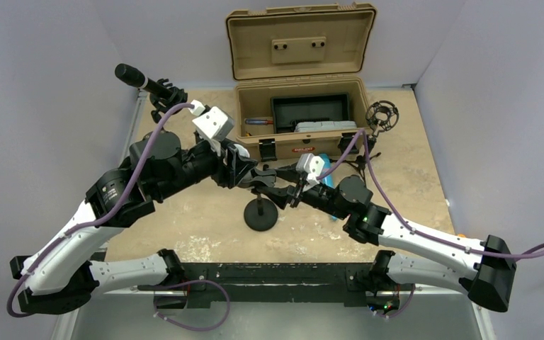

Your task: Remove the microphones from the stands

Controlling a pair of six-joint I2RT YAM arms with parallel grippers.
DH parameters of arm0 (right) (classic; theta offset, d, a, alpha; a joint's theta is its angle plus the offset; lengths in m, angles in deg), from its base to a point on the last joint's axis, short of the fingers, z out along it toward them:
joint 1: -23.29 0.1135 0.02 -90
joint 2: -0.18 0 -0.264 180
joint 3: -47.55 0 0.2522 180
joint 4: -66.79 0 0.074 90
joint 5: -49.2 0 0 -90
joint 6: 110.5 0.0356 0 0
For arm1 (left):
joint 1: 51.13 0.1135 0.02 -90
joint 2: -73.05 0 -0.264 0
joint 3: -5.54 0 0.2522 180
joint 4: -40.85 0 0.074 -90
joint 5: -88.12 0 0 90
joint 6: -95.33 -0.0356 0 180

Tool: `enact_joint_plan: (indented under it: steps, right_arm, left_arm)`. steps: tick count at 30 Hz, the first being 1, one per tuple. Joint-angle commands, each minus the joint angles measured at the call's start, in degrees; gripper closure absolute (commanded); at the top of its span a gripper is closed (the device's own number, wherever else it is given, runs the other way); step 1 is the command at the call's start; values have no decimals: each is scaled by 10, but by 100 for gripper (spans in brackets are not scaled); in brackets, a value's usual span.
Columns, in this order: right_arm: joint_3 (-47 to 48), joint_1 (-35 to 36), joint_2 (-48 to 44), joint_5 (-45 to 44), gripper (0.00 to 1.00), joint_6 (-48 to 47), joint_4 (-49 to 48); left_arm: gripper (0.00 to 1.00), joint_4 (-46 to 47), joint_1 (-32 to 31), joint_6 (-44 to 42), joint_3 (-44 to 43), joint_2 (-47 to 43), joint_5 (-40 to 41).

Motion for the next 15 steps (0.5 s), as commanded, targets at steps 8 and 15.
enact_joint_plan:
  steps: [8, 15]
  right_arm:
    - [36, -2, 47, -23, 100, 16, -39]
    - [58, -3, 78, -63, 100, 12, -3]
  left_arm:
    - [100, -23, 5, 5, -175, 62, 24]
    - [100, -19, 1, -1, -227, 80, 42]
